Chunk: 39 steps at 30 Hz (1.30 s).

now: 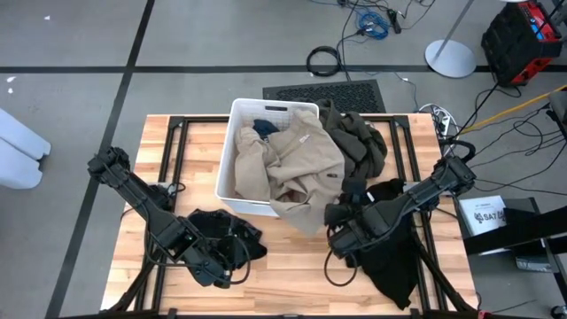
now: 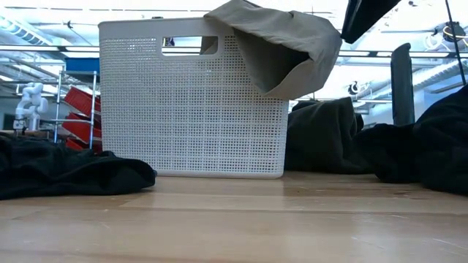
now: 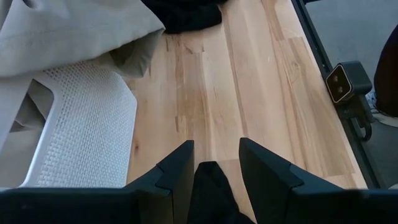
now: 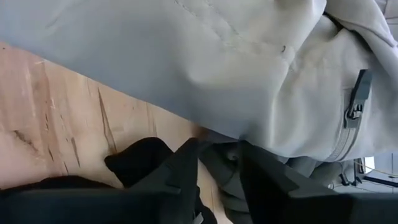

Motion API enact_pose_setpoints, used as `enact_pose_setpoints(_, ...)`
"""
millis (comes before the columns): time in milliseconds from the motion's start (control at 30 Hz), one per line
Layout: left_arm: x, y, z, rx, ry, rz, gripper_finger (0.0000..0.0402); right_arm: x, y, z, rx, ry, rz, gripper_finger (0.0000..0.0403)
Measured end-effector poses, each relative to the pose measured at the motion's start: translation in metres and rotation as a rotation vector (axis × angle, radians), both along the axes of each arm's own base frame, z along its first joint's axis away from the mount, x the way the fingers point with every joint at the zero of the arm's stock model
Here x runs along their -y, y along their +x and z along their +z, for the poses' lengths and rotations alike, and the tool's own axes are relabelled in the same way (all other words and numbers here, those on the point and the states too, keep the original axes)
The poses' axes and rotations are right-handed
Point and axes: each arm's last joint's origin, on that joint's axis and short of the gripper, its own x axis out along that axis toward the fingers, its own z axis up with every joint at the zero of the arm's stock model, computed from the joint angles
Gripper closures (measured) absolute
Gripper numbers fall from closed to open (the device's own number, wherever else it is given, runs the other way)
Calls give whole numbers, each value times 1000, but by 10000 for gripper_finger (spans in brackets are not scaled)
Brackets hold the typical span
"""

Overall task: Sort clothes
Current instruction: Put the brown shorts into the white laundry bin

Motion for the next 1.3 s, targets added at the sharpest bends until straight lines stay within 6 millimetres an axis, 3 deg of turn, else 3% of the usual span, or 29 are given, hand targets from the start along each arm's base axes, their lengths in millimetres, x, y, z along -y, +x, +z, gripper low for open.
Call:
enact_pose_setpoints(333,0,0,0,-2,-2,-2,265,1,-2,0,-77,-38,73,187)
enact_pose_setpoints(467,0,0,0,-2,-2,-2,265,1,-1,0,-85,-32,90,165)
enact_pose_setpoints(867,0,0,0,-2,-2,-2,265,7,-2,3,-77,-164,98,192)
enact_pose_setpoints(1100,0,0,0,-2,-2,-2,265,12,11,2,6,-118,74,196)
enact_pose_setpoints(1300,1,0,0,-2,-3,-4,265,29,21,0,18,21,-31,198)
